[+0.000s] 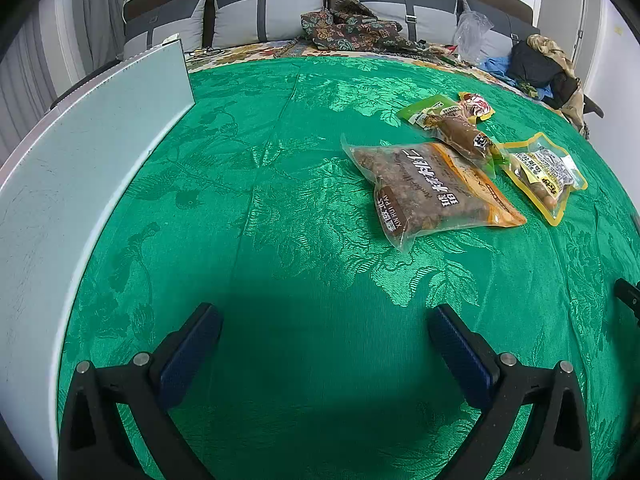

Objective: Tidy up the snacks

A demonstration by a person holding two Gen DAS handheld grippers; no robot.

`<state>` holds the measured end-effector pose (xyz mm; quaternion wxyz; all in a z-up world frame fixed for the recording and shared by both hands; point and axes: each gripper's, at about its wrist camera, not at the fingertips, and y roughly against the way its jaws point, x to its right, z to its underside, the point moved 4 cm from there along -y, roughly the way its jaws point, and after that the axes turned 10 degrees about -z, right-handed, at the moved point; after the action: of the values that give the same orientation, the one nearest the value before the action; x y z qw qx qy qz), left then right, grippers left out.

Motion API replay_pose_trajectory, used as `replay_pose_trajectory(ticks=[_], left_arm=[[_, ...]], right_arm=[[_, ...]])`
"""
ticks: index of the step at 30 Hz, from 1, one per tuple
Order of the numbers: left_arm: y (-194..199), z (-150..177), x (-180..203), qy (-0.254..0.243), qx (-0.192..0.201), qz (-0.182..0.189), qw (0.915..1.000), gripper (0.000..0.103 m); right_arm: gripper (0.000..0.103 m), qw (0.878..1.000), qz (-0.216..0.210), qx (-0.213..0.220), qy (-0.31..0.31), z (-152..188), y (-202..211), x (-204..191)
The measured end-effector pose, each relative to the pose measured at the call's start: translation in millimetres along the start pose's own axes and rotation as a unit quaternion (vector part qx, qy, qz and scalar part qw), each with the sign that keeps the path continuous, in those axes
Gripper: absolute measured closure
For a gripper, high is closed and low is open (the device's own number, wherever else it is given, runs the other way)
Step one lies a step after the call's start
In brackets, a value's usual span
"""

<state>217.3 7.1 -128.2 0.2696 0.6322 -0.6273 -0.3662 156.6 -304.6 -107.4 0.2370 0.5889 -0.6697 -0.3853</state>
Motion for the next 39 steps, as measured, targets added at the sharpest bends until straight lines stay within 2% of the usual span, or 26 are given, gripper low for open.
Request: replay_pose_trajectory(ticks=[19,22,24,26,28,31,33,35,37,39], left_arm=[[0,-1,2,-0.003,0.0,0.001,1.0,0.0],[-1,-6,3,-0.044,-0.028,0.013,0.9986,0.0],[4,-19,1,-0.065,-0.017,0.013,0.9976,0.0],[13,-39,1,-0.096,0.003,0.042,0.9945,0.0],[15,-60,8,-0.141,0.0,0.081,0.9867,0.0],[10,-83,31,-0.239,-0.022,0.12,0.9632,0.0],[6,-91,53,-0.313,-0.03,0.136,0.9396,0.0],[0,-94,76,-0.376,-0.051,0.153,0.9126,0.0],[-6,-96,97,-0.427,-0.06,0.163,0.8873,0.0],[-10,-95,109,-0.451,-0.068,0.169,0.8734,0.0]], right_arm=[[0.011,1.0,0.0,0.0,0.0,0,0,0],[0.011,1.0,0.0,0.0,0.0,0,0,0],[0.011,1.0,0.0,0.0,0.0,0,0,0],[0.011,1.0,0.0,0.0,0.0,0,0,0],[0.011,1.0,0.0,0.0,0.0,0,0,0],[0.011,1.0,0.0,0.0,0.0,0,0,0],[0.011,1.0,0.0,0.0,0.0,0,0,0],[0.011,1.0,0.0,0.0,0.0,0,0,0],[0.011,1.0,0.0,0.0,0.0,0,0,0],[0.011,1.0,0.0,0.0,0.0,0,0,0]])
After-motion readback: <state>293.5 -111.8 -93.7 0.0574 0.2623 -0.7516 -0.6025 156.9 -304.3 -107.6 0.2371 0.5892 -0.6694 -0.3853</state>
